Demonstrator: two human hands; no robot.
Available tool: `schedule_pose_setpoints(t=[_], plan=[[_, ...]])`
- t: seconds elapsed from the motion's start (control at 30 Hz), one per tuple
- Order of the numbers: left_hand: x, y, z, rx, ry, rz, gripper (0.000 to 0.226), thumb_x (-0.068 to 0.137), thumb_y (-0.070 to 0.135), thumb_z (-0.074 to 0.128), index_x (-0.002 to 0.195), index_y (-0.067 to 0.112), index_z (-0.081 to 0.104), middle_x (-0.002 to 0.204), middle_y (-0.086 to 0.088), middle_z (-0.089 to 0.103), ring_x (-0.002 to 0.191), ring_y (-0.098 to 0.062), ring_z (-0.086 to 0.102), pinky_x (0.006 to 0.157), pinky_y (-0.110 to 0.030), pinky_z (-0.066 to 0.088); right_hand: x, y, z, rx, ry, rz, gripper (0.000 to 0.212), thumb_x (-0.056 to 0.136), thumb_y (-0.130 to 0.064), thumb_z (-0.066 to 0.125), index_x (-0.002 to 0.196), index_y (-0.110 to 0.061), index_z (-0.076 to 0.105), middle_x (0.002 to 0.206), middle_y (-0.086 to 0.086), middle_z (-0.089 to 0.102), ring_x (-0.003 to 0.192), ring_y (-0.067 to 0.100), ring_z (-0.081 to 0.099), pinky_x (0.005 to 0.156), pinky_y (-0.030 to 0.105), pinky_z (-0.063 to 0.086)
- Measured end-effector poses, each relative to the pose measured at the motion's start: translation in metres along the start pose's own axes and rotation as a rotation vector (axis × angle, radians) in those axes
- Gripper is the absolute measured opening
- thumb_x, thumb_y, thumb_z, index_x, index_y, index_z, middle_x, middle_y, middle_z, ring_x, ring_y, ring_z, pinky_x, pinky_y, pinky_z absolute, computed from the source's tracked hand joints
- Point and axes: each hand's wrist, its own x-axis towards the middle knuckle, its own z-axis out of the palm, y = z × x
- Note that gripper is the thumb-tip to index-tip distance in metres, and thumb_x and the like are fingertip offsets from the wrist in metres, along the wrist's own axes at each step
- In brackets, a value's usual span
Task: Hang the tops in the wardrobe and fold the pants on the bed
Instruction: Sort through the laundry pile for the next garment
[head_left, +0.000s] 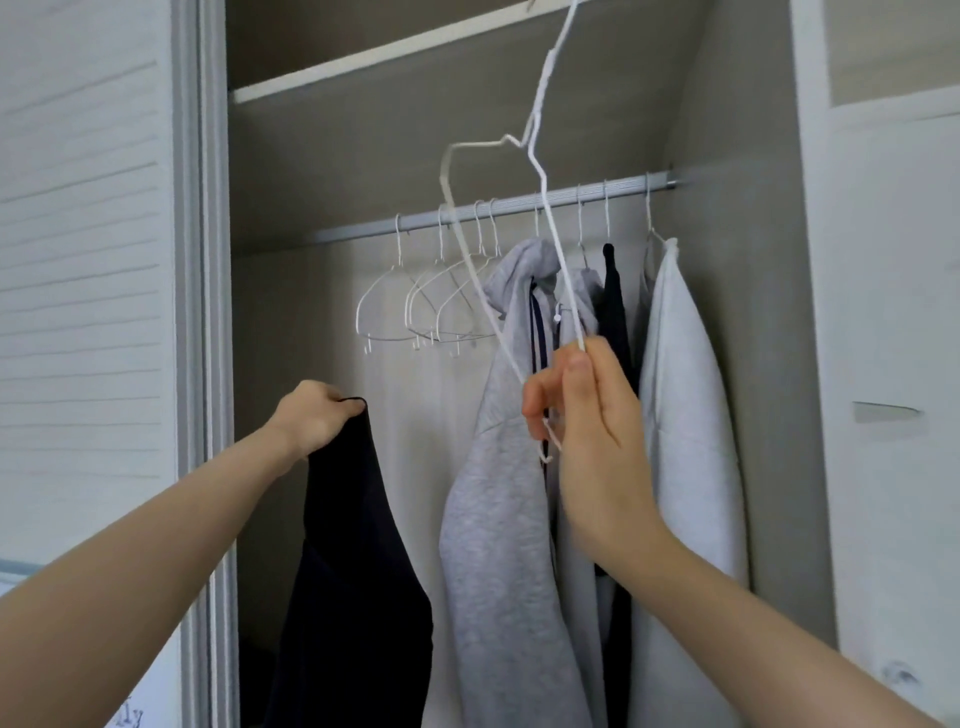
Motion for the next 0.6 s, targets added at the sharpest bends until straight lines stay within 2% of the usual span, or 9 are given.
schedule_pose_setpoints(t=[0.07, 0.17, 0.27, 0.33, 0.5, 0.6], plan=[[0.006, -0.001, -0.001, -0.013, 0.023, -0.003, 0.03, 0.095, 0.031, 0.06, 0.097, 0.004, 0.072, 0.094, -0.013, 0.069, 0.091, -0.032, 0.064, 0.089, -0.041, 0.052, -0.007, -0.006, -0.012, 0.107, -0.022, 0.045, 0.031, 0.102, -0.027, 0.031, 0.076, -0.014, 0.042, 0.062, 0.013, 0.048, 0.058, 0.026, 0.043, 0.059, 0.044, 0.039], [0.015, -0.008, -0.006, -0.069, 0.059, -0.046, 0.029, 0.093, 0.031, 0.064, 0.102, 0.006, 0.073, 0.09, -0.01, 0.069, 0.092, -0.032, 0.066, 0.085, -0.039, 0.052, -0.019, -0.008, -0.029, 0.256, -0.066, 0.169, 0.033, 0.104, -0.023, 0.032, 0.073, -0.012, 0.038, 0.05, 0.009, 0.038, 0.042, 0.02, 0.035, 0.05, 0.038, 0.031], [0.02, -0.023, -0.011, -0.163, 0.073, -0.129, 0.024, 0.091, 0.03, 0.067, 0.096, 0.007, 0.072, 0.08, -0.008, 0.067, 0.076, -0.027, 0.065, 0.066, -0.031, 0.051, -0.027, -0.009, -0.046, 0.358, -0.091, 0.343, 0.03, 0.096, -0.028, 0.04, 0.073, -0.01, 0.034, 0.047, 0.005, 0.025, 0.037, 0.013, 0.024, 0.05, 0.038, 0.016], [0.021, -0.035, -0.015, -0.216, 0.107, -0.202, 0.023, 0.089, 0.028, 0.069, 0.089, 0.006, 0.071, 0.076, -0.009, 0.066, 0.067, -0.025, 0.063, 0.058, -0.027, 0.048, -0.029, -0.01, -0.056, 0.367, -0.118, 0.433, 0.031, 0.095, -0.028, 0.041, 0.071, -0.01, 0.031, 0.05, 0.003, 0.02, 0.039, 0.011, 0.02, 0.054, 0.041, 0.011], [0.021, -0.058, -0.02, -0.235, 0.146, -0.31, 0.021, 0.088, 0.02, 0.066, 0.077, 0.002, 0.066, 0.079, -0.018, 0.066, 0.062, -0.027, 0.061, 0.059, -0.029, 0.049, -0.033, -0.006, -0.073, 0.284, -0.248, 0.6, 0.035, 0.099, -0.024, 0.037, 0.066, -0.014, 0.039, 0.044, 0.003, 0.022, 0.039, 0.01, 0.016, 0.054, 0.036, 0.016], [0.019, -0.058, -0.018, -0.142, 0.132, -0.279, 0.024, 0.084, 0.021, 0.067, 0.072, 0.001, 0.069, 0.068, -0.015, 0.066, 0.056, -0.027, 0.062, 0.052, -0.027, 0.05, -0.038, 0.002, -0.068, 0.23, -0.297, 0.643, 0.036, 0.101, -0.022, 0.036, 0.066, -0.014, 0.038, 0.044, 0.002, 0.023, 0.038, 0.01, 0.016, 0.054, 0.037, 0.016]])
